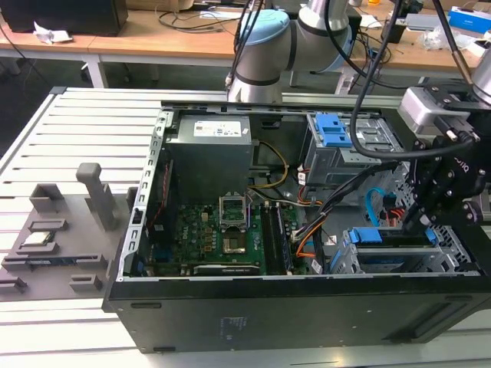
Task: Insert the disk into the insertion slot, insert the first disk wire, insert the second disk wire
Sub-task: 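Insert the first disk wire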
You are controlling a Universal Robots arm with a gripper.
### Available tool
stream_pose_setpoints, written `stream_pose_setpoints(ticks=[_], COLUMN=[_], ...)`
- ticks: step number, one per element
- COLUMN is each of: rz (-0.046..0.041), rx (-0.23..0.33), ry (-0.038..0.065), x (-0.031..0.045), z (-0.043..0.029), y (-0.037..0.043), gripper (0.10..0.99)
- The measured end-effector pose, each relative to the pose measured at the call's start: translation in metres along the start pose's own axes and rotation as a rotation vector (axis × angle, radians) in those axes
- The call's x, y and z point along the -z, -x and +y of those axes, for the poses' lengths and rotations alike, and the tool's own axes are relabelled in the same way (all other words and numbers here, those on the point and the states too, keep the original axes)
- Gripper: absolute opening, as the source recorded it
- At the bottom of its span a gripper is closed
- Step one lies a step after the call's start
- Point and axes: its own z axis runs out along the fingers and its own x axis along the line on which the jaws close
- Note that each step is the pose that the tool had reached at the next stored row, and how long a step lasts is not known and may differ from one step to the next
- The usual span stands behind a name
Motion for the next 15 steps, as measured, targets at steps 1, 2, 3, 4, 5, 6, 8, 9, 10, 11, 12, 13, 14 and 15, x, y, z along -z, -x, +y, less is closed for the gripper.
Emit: stream_pose_setpoints(ticks=[1,2,3,4,5,6,8,9,10,11,12,13,14,15], rz=[0.0001,-0.0001,0.0001,0.0000,0.0000,0.0001,0.0002,0.0001,0.0001,0.0003,0.0005,0.0004,0.0006,0.0007], rx=[0.000,0.000,0.000,0.000,0.000,0.000,0.000,0.000,0.000,0.000,0.000,0.000,0.000,0.000], ry=[0.000,0.000,0.000,0.000,0.000,0.000,0.000,0.000,0.000,0.000,0.000,0.000,0.000,0.000], x=[0.0000,-0.0002,-0.0002,-0.0005,-0.0009,-0.0021,-0.0033,-0.0041,-0.0049,-0.0056,-0.0059,-0.0064,-0.0066,-0.0067], z=[0.0000,0.0000,-0.0002,-0.0003,-0.0004,-0.0005,-0.0006,-0.0006,-0.0007,-0.0007,-0.0007,-0.0007,-0.0007,-0.0007], y=[-0.0004,-0.0004,-0.0004,-0.0004,-0.0004,-0.0004,-0.0003,-0.0003,-0.0003,-0.0002,-0.0002,-0.0002,-0.0002,-0.0002], gripper=[0.169,0.169,0.169,0.169,0.169,0.169,0.169,0.169,0.169,0.169,0.169,0.169,0.169,0.169])
